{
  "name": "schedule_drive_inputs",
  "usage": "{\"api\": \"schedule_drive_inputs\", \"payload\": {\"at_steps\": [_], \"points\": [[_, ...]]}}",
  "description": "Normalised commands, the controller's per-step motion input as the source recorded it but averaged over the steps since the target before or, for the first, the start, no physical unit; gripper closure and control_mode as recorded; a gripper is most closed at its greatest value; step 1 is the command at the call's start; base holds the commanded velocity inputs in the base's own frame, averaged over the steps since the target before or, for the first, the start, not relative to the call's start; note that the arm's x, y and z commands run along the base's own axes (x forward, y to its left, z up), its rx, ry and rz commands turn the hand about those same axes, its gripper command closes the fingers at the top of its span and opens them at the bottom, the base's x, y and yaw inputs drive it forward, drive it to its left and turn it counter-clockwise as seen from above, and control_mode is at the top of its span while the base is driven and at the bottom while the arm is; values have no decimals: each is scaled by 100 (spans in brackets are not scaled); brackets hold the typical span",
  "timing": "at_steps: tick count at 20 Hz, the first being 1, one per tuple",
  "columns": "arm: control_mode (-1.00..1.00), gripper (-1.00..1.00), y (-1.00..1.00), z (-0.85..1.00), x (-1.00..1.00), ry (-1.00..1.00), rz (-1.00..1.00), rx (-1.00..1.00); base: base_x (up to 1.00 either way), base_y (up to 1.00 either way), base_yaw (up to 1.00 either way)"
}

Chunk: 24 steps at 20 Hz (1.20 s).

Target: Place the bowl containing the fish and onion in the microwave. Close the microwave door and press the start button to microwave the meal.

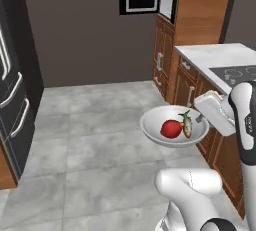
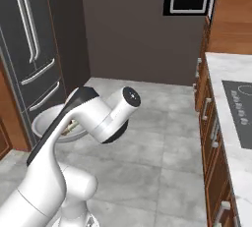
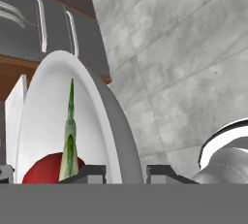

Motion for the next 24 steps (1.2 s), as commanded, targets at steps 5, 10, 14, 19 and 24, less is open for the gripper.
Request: {"api": "schedule_drive_inputs", "payload": {"at_steps": [5, 10, 14, 19, 24], "points": [[100, 100, 0, 0, 0, 0, 0, 0, 100, 69, -37], [100, 100, 0, 0, 0, 0, 0, 0, 100, 75, -34], [100, 100, 0, 0, 0, 0, 0, 0, 100, 70, -34], [100, 100, 0, 0, 0, 0, 0, 0, 100, 61, -37], [100, 100, 0, 0, 0, 0, 0, 0, 100, 63, -33]]}}
